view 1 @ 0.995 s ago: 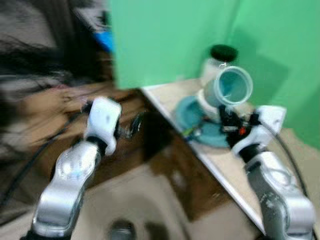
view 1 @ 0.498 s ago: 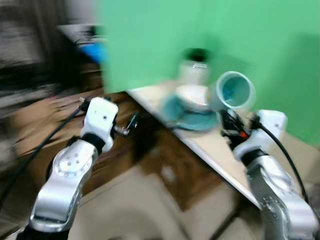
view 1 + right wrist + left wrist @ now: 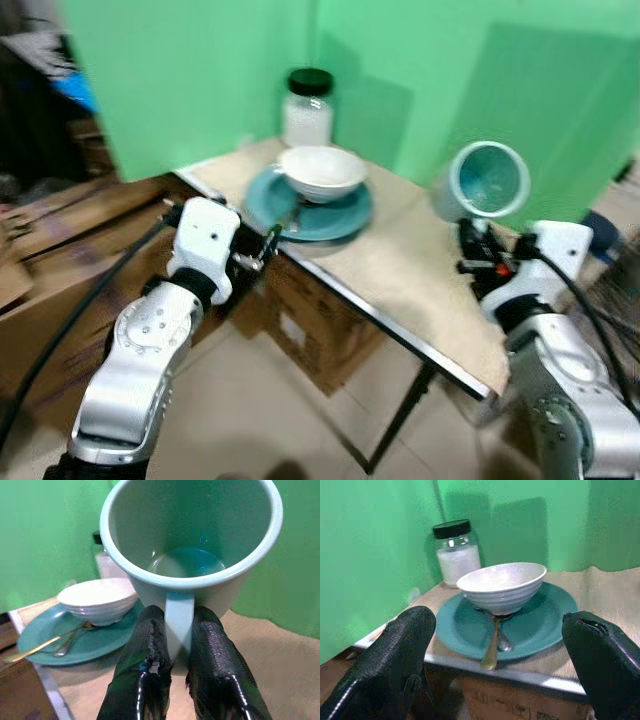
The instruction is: Setting the table
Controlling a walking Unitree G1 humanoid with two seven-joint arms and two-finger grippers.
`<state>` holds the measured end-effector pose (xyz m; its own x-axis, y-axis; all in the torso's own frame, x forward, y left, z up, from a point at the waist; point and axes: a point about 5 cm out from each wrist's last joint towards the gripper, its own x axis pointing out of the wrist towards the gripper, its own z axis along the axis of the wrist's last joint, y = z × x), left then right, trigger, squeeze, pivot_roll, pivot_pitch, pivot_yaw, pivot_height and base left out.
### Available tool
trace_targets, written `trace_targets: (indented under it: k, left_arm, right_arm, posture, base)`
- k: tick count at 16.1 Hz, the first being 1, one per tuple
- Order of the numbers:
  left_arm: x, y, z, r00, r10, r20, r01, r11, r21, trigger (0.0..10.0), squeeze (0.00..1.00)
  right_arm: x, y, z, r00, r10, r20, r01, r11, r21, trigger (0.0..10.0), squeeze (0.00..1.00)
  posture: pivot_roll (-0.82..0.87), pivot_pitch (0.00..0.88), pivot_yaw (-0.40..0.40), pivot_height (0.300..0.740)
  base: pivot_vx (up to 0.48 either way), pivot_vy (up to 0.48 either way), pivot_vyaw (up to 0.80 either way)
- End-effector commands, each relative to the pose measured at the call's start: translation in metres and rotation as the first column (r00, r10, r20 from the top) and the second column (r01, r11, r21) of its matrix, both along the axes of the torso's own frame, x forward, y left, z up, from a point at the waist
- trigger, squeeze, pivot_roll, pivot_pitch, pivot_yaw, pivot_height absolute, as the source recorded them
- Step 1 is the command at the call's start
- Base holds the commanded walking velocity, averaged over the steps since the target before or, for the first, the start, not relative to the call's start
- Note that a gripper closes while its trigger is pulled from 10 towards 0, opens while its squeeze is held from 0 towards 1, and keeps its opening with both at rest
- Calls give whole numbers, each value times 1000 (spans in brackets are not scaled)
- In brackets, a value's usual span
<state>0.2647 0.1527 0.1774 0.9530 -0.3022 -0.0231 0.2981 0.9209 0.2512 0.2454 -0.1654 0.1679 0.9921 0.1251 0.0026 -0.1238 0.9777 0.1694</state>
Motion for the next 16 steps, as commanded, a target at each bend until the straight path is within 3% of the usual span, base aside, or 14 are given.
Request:
trace_targets:
  k: [1, 6, 10, 16]
  left_arm:
    - [0, 1, 4, 1000, 14, 11, -14, 1000, -16, 10000, 0]
    - [8, 9, 16, 999, 34, 24, -32, 997, -71, 10000, 0]
    - [10, 12, 17, 999, 26, 21, -25, 998, -63, 10000, 0]
    - [7, 4, 7, 998, 59, 7, -58, 997, -50, 10000, 0]
  right_arm:
    - [-1, -2, 0, 1000, -19, -5, 19, 1000, -14, 10000, 0]
    - [-1, 1, -5, 998, -48, -34, 47, 998, -30, 10000, 0]
    - [-4, 1, -7, 997, -70, -45, 69, 997, -24, 10000, 0]
    - [0, 3, -7, 996, -55, -75, 53, 998, -24, 10000, 0]
  posture:
    - [109, 0, -109, 740]
    - [99, 0, -91, 740]
    - [91, 0, -84, 740]
    - [85, 0, -100, 740]
  base:
    - [0, 0, -800]
    - [0, 0, -800]
    - [0, 0, -800]
    - [0, 0, -800]
